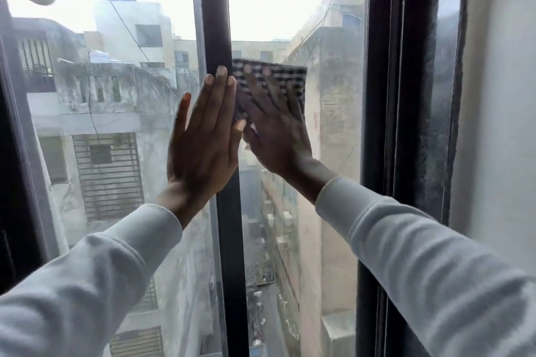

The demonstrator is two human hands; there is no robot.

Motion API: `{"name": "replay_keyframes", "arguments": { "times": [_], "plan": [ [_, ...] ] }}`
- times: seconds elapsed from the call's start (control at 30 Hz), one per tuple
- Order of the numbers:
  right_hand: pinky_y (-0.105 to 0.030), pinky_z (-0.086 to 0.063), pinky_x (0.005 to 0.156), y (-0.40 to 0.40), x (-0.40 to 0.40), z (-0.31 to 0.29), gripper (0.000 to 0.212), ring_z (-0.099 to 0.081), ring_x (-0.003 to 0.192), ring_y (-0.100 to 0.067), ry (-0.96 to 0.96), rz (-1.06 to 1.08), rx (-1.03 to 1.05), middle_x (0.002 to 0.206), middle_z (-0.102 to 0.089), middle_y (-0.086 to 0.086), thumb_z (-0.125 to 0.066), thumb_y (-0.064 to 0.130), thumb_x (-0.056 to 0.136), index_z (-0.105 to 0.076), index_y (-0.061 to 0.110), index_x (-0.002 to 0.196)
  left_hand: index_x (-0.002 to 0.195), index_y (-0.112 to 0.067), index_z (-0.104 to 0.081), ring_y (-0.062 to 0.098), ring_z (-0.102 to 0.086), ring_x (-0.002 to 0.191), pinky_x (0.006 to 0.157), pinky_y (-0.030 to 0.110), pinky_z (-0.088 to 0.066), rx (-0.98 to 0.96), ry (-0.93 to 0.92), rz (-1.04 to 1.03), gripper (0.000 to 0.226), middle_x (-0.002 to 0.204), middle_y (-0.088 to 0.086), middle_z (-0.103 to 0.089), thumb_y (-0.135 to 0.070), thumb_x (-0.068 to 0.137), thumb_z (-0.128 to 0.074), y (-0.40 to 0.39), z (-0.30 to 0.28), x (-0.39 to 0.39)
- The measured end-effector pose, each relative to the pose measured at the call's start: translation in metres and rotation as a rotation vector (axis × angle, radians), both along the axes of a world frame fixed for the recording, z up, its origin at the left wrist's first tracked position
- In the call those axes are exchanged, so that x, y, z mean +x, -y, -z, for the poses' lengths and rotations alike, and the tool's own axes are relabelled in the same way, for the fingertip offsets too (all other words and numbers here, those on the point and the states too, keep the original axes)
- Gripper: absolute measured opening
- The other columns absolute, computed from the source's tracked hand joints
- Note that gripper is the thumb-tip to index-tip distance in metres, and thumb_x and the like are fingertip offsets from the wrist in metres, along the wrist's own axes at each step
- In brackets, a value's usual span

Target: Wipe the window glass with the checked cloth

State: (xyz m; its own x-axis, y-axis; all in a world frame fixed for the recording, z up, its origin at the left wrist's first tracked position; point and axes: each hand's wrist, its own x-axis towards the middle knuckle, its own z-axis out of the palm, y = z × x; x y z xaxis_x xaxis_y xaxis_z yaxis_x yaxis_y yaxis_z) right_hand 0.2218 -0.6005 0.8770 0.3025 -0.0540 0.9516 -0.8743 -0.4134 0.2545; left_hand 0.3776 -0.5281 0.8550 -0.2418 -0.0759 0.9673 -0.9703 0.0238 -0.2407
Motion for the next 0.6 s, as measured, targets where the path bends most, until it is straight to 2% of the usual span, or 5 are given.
{"name": "replay_keyframes", "arguments": {
  "times": [0.23,0.33,0.47,0.53,0.6],
  "plan": [
    [-0.06,-0.009,0.136,-0.003,-0.047,0.211,0.068,0.005,0.172,-0.028,-0.365,0.08,0.154,0.185,-0.007,0.002,-0.049,0.044,0.113,-0.022,0.032,0.174,0.181,-0.012,-0.015,0.023,-0.015,0.176,0.142,0.047,-0.01,0.035,0.002,0.011,0.064,0.19,0.006,-0.012,-0.037,0.124,-0.027,0.002,-0.001,0.003],
    [-0.062,-0.016,0.134,0.006,-0.057,0.155,0.061,-0.008,0.171,-0.03,-0.337,0.066,0.117,0.184,-0.014,-0.002,-0.034,0.048,0.117,-0.02,0.032,0.175,0.181,-0.011,-0.015,0.023,-0.015,0.176,0.141,0.046,-0.011,0.022,-0.001,0.004,0.064,0.19,0.007,-0.012,-0.037,0.124,-0.027,0.001,0.001,0.002],
    [-0.065,-0.015,0.134,0.014,-0.063,0.015,0.062,-0.015,0.17,-0.035,0.106,0.054,0.049,0.183,-0.021,-0.008,-0.034,0.049,0.117,-0.026,0.025,0.174,0.181,-0.011,-0.015,0.024,-0.017,0.176,0.14,0.049,-0.014,-0.008,0.006,0.009,0.064,0.189,0.008,-0.013,-0.035,0.123,-0.029,0.003,0.001,0.002],
    [-0.062,-0.012,0.135,0.017,-0.067,0.003,0.063,-0.013,0.17,-0.033,0.205,0.08,0.03,0.183,-0.019,-0.006,-0.033,0.051,0.117,-0.025,0.026,0.174,0.181,-0.011,-0.016,0.025,-0.017,0.176,0.14,0.051,-0.016,-0.014,0.004,0.015,0.064,0.189,0.009,-0.014,-0.035,0.123,-0.03,0.004,0.001,0.002],
    [-0.061,-0.008,0.136,0.016,-0.064,0.049,0.064,-0.009,0.171,-0.032,0.219,0.082,0.038,0.184,-0.015,-0.005,-0.031,0.051,0.117,-0.022,0.026,0.175,0.181,-0.011,-0.016,0.024,-0.017,0.176,0.141,0.051,-0.015,-0.016,0.002,0.016,0.064,0.189,0.008,-0.013,-0.035,0.123,-0.03,0.004,0.002,0.002]
  ]
}}
